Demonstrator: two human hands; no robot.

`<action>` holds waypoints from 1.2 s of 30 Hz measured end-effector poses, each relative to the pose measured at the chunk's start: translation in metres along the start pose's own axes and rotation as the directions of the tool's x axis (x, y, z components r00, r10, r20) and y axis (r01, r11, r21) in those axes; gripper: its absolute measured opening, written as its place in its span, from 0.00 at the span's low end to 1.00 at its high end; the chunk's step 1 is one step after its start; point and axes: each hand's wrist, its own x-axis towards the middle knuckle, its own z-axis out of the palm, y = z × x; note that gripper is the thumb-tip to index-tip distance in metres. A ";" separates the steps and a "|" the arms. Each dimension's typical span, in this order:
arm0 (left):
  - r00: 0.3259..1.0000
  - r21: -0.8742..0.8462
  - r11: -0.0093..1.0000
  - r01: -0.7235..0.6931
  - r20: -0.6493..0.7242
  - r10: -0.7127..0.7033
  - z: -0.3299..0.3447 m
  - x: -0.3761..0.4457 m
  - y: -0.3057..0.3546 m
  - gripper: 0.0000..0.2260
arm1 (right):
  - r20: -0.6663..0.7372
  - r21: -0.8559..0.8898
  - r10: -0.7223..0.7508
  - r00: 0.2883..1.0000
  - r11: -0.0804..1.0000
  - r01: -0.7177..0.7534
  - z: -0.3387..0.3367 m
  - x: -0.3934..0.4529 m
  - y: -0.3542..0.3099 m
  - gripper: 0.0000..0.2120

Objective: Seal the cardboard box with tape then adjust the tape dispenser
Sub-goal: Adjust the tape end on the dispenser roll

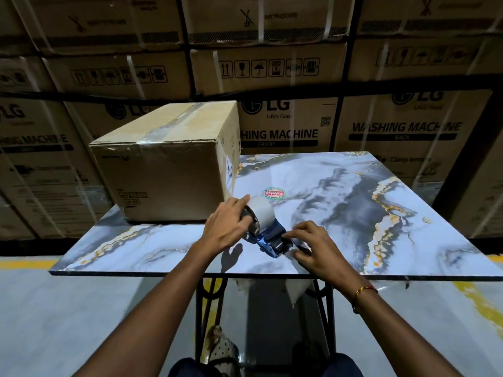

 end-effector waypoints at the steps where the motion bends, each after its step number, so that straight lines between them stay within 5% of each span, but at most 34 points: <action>1: 1.000 -0.016 1.000 -0.004 0.025 0.005 -0.001 0.002 -0.001 0.32 | -0.004 -0.015 -0.024 1.000 1.000 0.024 0.001 0.000 0.000 0.17; 4: 0.999 -0.024 0.999 -0.024 0.047 0.025 -0.002 0.006 -0.003 0.32 | -0.024 -0.092 -0.099 0.995 0.991 0.096 0.005 0.002 -0.001 0.13; 10: 0.975 0.011 0.993 -0.117 -0.191 0.117 0.014 0.001 -0.004 0.28 | -0.133 -0.180 -0.193 0.972 0.969 0.168 0.004 0.009 -0.009 0.04; 15: 0.959 0.091 0.989 -0.119 -0.249 0.138 0.027 -0.002 0.004 0.30 | -0.112 -0.221 -0.245 0.963 0.951 0.217 0.004 0.004 -0.010 0.05; 22: 0.955 0.128 0.985 -0.114 -0.260 0.144 0.031 0.002 0.002 0.32 | -0.082 -0.247 -0.261 0.962 0.940 0.234 0.007 0.004 -0.010 0.08; 36: 0.992 -0.127 0.992 -0.001 -0.126 -0.015 0.022 0.018 -0.007 0.29 | -0.107 -0.169 -0.230 0.967 0.963 0.211 0.016 -0.004 -0.011 0.12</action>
